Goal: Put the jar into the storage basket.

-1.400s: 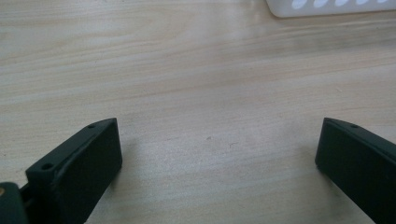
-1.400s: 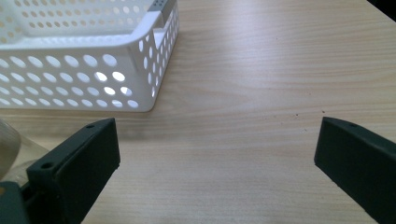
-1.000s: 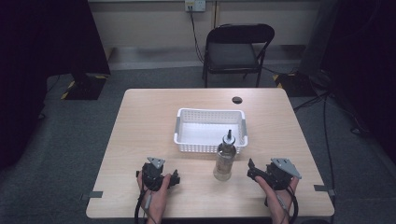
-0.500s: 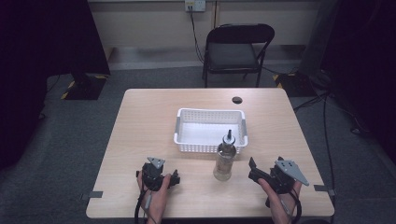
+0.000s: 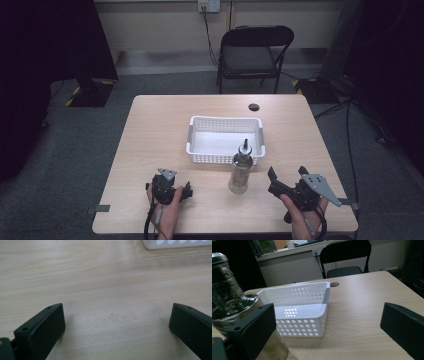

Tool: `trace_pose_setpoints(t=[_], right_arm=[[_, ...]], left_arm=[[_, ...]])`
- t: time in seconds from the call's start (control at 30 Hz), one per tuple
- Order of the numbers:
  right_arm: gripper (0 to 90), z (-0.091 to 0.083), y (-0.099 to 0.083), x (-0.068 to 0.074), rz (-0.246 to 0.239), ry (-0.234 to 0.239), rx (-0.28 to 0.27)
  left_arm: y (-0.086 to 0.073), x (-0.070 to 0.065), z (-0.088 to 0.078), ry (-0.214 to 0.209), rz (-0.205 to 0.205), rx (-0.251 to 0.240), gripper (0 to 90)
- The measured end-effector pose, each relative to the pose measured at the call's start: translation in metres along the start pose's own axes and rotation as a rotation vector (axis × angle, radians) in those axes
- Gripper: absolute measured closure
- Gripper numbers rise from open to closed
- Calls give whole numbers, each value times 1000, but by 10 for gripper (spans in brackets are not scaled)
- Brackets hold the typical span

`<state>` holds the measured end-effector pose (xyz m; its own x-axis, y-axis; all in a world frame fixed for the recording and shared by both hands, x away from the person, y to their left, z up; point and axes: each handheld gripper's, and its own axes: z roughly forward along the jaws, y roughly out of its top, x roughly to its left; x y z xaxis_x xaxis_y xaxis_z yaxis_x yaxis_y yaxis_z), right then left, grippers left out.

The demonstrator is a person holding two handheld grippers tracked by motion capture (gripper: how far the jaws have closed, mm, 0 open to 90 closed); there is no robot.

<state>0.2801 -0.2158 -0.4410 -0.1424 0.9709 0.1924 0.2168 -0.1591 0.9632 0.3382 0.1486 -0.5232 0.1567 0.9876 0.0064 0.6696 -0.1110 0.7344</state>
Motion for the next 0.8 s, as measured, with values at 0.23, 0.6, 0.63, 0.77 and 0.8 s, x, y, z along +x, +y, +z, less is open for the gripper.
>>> trace_pose_setpoints(t=[0.23, 0.6, 0.63, 0.77, 0.8], right_arm=[[25, -9, 5, 9, 11, 28, -57], [0, -23, 17, 28, -10, 135, -136], [0, -22, 17, 31, -10, 147, -135], [0, -17, 16, 39, -29, 173, -143], [0, -16, 16, 41, -38, 180, -141]], left_arm=[[0, 0, 0, 0, 0, 0, 0], [0, 0, 0, 0, -1, -1, 0], [0, 0, 0, 0, -2, -1, 0], [0, 0, 0, 0, -2, -1, 0], [0, 0, 0, 0, -2, -1, 0]])
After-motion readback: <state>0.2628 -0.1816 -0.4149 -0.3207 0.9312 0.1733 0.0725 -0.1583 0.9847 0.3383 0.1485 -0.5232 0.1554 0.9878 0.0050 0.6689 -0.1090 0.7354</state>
